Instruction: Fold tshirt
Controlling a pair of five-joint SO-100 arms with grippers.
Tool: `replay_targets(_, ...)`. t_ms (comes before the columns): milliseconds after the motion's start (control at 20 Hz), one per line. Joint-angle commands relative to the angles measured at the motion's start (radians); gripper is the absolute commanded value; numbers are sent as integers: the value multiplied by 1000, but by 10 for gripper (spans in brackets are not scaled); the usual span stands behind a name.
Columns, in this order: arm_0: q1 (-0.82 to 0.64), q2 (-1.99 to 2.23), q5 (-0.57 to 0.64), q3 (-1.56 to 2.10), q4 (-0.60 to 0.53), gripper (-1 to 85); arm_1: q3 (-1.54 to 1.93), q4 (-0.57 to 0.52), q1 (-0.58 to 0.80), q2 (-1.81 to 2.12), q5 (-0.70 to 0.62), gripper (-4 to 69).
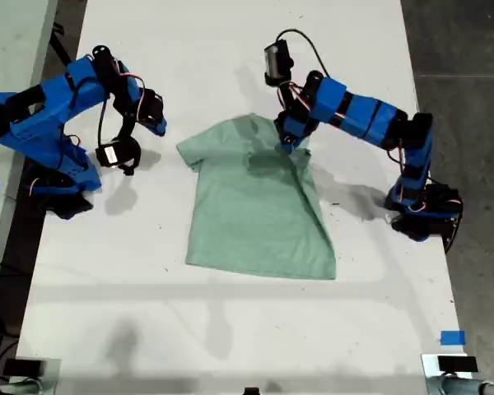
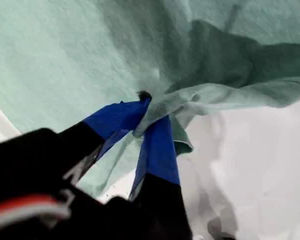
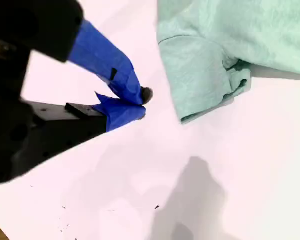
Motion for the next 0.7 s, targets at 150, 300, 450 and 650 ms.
replay_targets(150,9,38,-12,-6,-18,1,-199,-60,-40,-143,48,-14)
replay_targets(300,5,41,-12,11,-34,1,-199,-153,-66,-221,72,-15)
replay_targets(450,0,41,-12,23,-44,3,-215,-175,-95,-258,75,332)
replay_targets(650,-12,38,-8,21,-44,3,-230,9,-95,-44,80,285)
